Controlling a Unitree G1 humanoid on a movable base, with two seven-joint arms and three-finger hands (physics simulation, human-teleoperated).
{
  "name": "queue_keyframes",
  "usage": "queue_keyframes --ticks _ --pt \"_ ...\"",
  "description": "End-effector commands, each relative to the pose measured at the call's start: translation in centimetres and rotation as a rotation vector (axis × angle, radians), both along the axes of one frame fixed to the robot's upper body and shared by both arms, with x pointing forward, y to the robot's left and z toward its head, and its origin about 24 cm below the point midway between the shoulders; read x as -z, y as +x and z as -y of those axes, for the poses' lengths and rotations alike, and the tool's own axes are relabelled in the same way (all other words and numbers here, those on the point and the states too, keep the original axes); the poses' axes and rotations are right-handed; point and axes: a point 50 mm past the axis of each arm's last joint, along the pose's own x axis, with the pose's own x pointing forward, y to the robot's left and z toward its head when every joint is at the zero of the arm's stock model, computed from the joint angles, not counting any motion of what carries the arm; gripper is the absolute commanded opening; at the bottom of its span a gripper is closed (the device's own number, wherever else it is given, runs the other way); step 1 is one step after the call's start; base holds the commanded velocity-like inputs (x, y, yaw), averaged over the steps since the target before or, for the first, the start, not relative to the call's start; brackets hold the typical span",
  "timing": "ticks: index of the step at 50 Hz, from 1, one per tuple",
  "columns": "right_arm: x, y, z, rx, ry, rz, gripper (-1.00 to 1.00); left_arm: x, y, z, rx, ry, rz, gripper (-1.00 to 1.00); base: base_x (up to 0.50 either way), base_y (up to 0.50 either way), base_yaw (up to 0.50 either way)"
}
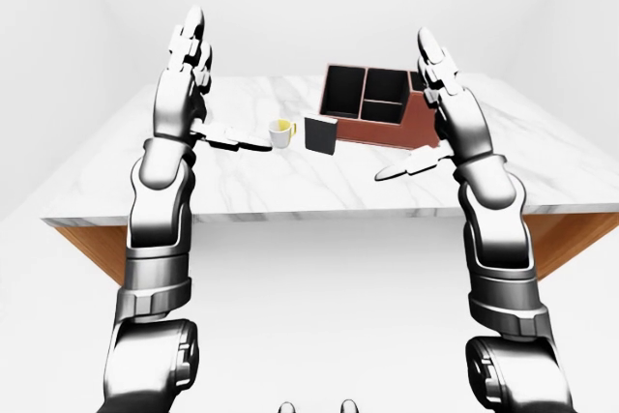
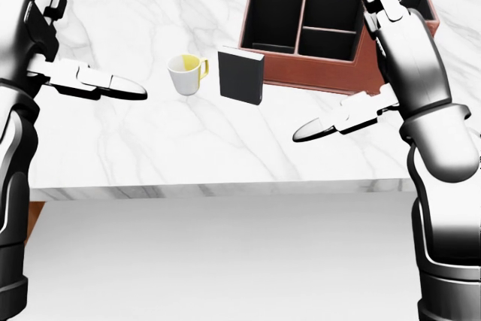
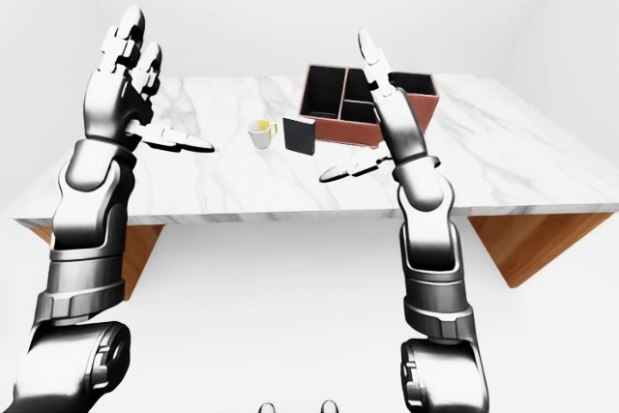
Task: Pick up the book and place it in the caddy.
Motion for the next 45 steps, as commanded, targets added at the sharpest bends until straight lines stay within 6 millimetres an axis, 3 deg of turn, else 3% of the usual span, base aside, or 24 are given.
queue_keyframes --ticks 1,17,39,45 --pt "0.4 0.2 -0.3 -0.001 -0.027 -0.022 1.00 0.1 0.3 -0.2 -0.013 0.002 -0.010 1.00 0.00 0.50 0.00" --pt "0.6 0.2 -0.4 -0.005 -0.025 -0.028 1.00 1.7 0.8 0.0 -0.018 -0.007 -0.073 1.00 0.00 0.50 0.00" --pt "0.5 -0.3 -0.8 -0.037 -0.033 -0.017 1.00 2.2 0.8 -0.1 -0.018 -0.019 -0.086 1.00 0.00 0.01 0.00" --pt "0.4 -0.3 -0.8 -0.046 -0.023 -0.017 1.00 2.2 0.7 0.0 -0.017 -0.017 -0.084 1.00 0.30 -0.07 0.00"
